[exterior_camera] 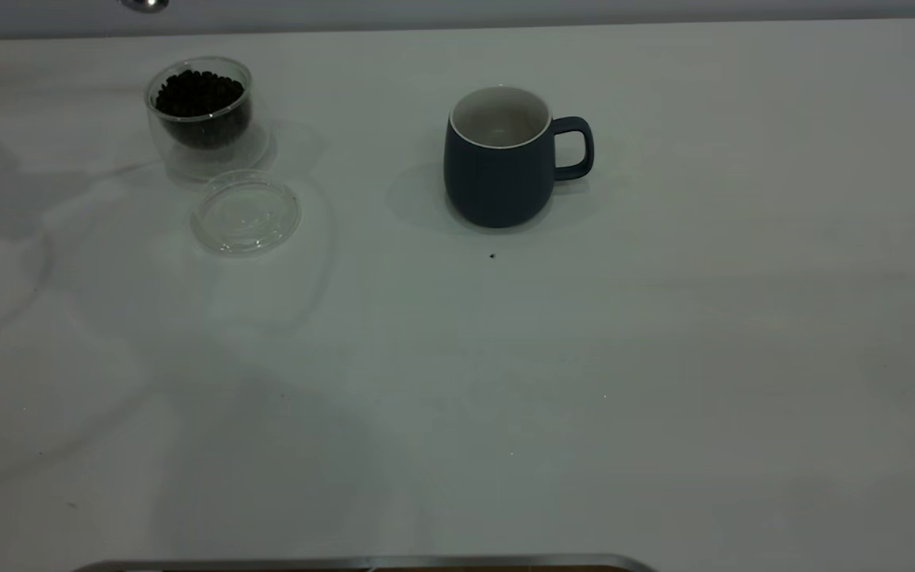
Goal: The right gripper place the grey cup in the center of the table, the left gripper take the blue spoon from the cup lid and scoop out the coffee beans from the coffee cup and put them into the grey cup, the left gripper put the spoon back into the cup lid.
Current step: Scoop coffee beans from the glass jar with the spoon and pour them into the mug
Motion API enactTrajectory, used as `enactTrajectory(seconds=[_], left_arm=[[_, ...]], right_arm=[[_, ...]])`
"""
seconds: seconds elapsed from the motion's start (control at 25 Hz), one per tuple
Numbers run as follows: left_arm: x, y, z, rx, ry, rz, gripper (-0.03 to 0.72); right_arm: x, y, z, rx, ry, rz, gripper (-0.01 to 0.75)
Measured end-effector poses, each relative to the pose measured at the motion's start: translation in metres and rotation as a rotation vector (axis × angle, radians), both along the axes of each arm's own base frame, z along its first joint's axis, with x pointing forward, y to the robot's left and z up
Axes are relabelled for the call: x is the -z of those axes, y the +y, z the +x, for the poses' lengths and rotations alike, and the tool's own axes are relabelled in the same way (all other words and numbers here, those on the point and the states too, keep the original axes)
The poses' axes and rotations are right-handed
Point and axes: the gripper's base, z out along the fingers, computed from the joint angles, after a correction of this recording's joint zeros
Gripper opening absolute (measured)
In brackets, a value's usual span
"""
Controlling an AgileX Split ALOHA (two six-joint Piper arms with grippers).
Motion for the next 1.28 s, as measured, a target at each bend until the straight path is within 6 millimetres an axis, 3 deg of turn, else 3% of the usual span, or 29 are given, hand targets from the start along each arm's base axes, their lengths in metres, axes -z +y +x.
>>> enactTrajectory(seconds=[0.6,1.16,1.28], left_arm=[[0.031,-0.046,0.024,0.106,-0.094,0.325,0.130],[0.034,-0.059,0.031,0.126,-0.153,0.397,0.130],[0.043,-0.060,0.030,0.132,-0.130,0.385,0.130]], right_arm=[[0.000,0.000,0.000,0.000,0.000,0.000,0.592],[0.000,0.000,0.000,0.000,0.000,0.000,0.592],[0.000,0.000,0.000,0.000,0.000,0.000,0.592]])
